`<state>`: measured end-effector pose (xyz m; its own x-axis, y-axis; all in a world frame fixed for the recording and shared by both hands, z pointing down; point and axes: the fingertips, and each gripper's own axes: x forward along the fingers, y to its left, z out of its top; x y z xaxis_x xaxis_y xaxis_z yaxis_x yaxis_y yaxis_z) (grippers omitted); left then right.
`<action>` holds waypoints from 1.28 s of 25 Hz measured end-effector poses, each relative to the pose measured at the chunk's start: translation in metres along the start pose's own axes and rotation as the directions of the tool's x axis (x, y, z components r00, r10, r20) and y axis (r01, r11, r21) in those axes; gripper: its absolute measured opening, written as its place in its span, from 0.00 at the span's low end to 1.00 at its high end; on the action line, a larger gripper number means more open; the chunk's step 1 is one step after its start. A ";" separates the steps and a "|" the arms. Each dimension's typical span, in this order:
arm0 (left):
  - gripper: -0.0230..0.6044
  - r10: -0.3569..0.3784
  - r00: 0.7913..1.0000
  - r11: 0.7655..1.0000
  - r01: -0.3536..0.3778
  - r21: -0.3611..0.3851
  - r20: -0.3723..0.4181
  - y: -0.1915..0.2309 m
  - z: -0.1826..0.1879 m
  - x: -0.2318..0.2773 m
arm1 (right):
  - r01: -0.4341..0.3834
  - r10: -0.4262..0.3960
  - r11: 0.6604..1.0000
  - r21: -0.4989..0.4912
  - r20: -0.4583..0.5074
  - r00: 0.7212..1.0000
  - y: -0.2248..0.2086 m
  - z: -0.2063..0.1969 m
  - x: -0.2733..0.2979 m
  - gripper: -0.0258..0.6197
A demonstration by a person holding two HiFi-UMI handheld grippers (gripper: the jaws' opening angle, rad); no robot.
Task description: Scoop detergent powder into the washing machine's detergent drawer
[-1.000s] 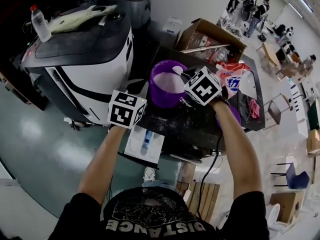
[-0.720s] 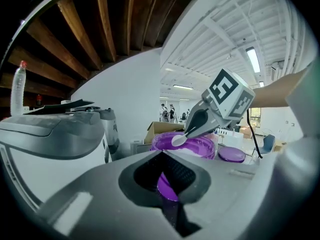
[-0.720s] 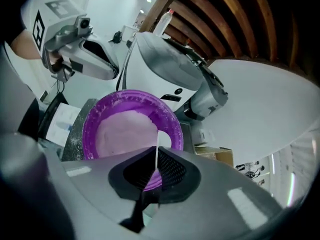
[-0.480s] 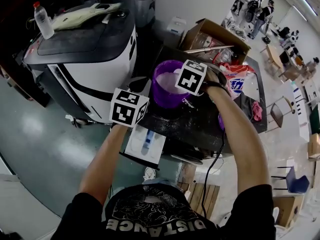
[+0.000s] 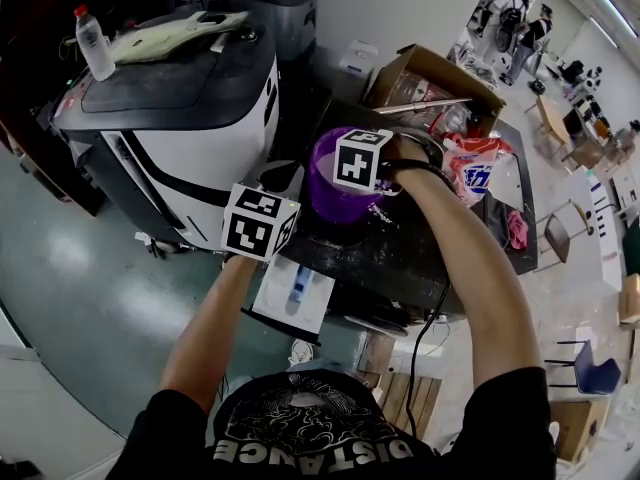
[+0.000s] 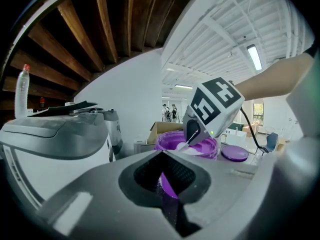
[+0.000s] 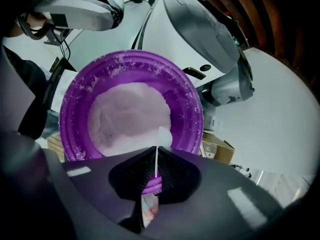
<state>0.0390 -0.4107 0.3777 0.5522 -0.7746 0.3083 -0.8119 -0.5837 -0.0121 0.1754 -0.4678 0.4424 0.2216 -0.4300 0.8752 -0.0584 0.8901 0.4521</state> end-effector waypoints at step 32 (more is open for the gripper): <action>0.05 0.012 1.000 1.000 -0.012 0.000 -0.015 0.008 -0.012 -0.018 | -0.433 0.439 0.896 0.102 -0.050 0.897 0.055 -0.002 -0.020 0.09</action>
<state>0.0202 -0.3986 0.3835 0.5396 -0.7777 0.3224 -0.8183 -0.5745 -0.0162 0.1698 -0.4102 0.4491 0.2219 0.0128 0.9750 -0.2479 0.9678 0.0437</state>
